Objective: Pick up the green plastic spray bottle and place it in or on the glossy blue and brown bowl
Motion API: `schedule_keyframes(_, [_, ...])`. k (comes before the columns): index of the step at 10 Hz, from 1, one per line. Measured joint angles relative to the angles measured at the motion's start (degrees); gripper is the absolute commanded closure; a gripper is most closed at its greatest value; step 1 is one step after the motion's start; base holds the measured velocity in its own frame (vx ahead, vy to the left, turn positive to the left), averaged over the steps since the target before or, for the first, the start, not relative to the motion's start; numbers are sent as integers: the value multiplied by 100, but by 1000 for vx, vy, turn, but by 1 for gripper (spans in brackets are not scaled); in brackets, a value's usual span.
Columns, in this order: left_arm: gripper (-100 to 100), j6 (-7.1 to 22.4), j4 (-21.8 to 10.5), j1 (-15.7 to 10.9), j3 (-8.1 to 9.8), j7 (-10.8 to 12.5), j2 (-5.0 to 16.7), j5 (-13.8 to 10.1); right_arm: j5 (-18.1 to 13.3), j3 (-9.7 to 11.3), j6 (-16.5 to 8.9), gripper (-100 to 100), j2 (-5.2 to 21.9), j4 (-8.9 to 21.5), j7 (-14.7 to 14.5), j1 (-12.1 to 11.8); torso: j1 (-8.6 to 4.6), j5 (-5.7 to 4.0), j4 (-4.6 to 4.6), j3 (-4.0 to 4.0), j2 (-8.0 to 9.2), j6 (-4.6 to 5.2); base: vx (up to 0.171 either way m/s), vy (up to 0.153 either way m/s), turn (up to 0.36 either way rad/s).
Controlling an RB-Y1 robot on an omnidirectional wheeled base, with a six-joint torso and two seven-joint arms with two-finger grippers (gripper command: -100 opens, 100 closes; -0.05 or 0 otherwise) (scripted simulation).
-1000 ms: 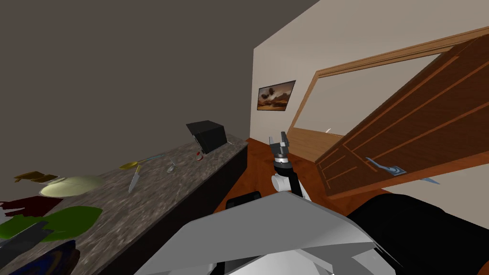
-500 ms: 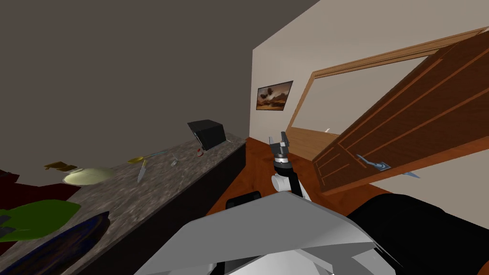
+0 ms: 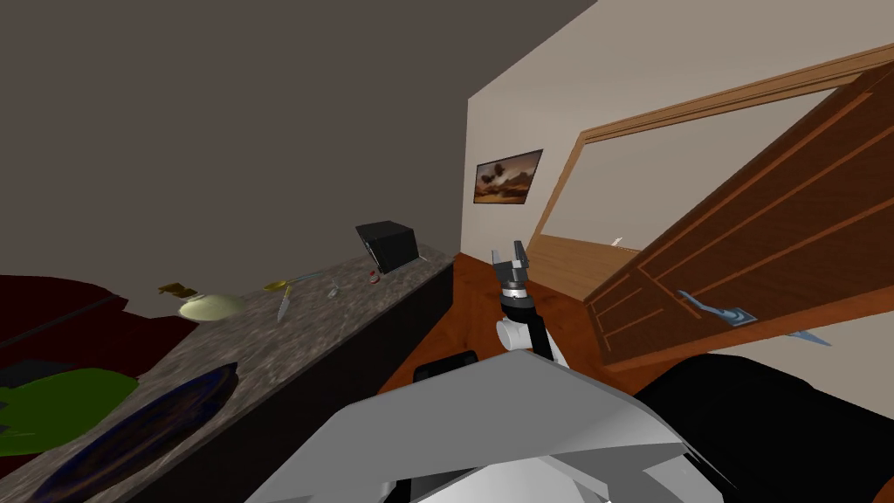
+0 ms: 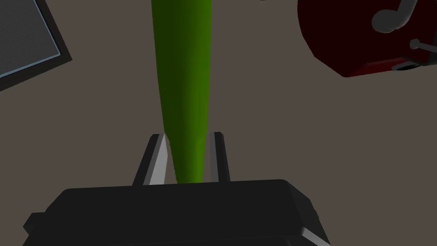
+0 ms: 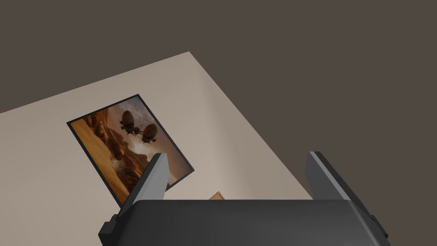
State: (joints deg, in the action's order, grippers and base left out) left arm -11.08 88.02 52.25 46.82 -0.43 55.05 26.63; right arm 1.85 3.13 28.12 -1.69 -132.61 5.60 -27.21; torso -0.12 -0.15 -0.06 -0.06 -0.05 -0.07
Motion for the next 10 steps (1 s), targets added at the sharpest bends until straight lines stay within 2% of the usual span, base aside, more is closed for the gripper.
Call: schedule_keyframes(10, [100, 73, 313, 752, -344, 1024, 243, -453, 0, 0, 0, 0, 0, 0, 0, 0, 18, 17, 7, 1, -5, -12, 50, 17, 70])
